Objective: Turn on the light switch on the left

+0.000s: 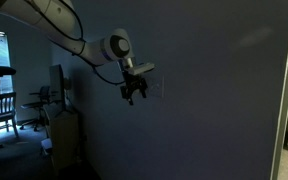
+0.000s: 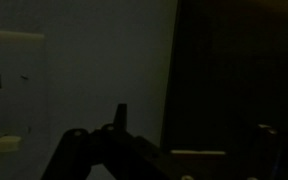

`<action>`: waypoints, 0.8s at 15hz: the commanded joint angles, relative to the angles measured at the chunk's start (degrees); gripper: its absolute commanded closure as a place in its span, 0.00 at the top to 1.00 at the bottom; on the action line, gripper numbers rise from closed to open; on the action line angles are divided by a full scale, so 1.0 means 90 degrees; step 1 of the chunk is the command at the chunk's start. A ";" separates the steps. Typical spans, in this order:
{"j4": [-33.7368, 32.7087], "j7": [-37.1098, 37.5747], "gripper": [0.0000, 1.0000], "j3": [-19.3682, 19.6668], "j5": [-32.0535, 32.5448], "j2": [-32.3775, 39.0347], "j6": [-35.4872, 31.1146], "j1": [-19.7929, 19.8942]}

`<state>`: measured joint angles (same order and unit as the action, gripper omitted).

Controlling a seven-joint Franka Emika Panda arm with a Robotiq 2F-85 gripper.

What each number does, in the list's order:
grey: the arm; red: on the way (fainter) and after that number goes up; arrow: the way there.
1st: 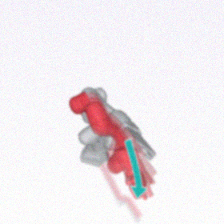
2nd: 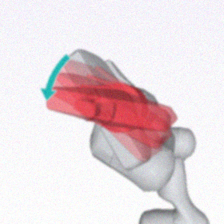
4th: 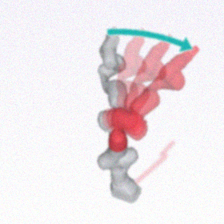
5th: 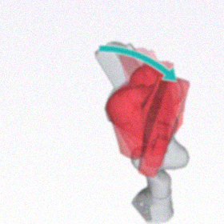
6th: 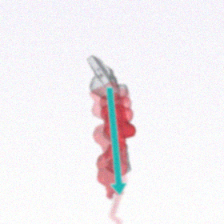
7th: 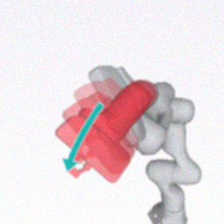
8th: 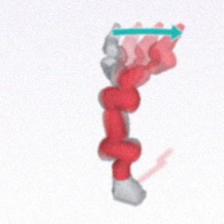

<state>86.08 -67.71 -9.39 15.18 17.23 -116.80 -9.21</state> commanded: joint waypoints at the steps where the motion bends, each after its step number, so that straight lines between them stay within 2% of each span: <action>1: -0.0894 -0.0358 1.00 -0.0034 0.0003 0.0606 0.0151 -0.0033; 6: -0.1365 0.0530 1.00 0.0111 0.0595 0.0903 0.0192 -0.0452; 12: -0.1441 0.1492 1.00 0.0216 0.1465 0.0782 0.0198 -0.0775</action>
<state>74.27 -56.53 -8.62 25.74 24.35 -116.47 -15.12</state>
